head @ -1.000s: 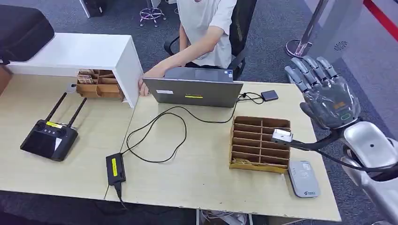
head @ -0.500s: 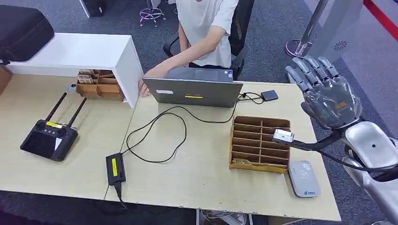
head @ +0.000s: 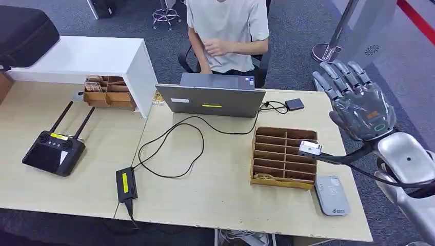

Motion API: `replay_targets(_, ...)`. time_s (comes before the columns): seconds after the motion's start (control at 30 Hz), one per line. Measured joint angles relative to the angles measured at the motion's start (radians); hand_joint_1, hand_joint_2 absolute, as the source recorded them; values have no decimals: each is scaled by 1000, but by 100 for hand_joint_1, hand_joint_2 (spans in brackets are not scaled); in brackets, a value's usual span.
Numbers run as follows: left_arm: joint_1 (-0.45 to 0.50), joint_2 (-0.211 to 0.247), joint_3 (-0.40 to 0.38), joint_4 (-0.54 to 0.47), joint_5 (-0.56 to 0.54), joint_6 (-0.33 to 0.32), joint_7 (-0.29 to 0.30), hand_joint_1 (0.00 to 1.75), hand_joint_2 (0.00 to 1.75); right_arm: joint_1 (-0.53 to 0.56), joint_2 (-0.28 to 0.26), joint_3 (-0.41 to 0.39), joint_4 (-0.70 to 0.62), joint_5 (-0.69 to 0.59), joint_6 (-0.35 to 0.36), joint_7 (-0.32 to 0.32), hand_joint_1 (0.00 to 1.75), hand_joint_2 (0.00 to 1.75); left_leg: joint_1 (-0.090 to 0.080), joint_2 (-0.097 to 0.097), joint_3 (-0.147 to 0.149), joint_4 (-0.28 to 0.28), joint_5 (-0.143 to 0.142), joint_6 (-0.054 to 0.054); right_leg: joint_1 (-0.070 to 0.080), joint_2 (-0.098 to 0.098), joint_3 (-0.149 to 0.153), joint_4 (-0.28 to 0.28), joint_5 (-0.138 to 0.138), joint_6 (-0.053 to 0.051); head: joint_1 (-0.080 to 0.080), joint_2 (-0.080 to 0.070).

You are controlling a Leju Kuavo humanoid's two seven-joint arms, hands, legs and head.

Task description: Pass the card to the sensor for recognition and then transmit it.

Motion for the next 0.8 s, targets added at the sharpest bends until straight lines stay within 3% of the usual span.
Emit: replay_targets(0.8,0,0,0,0,0,0,0,0,175,0,0,0,0,0,0,0,0,175,0,0,0,0,0,0,0,0,0,0,0,0,0,0)
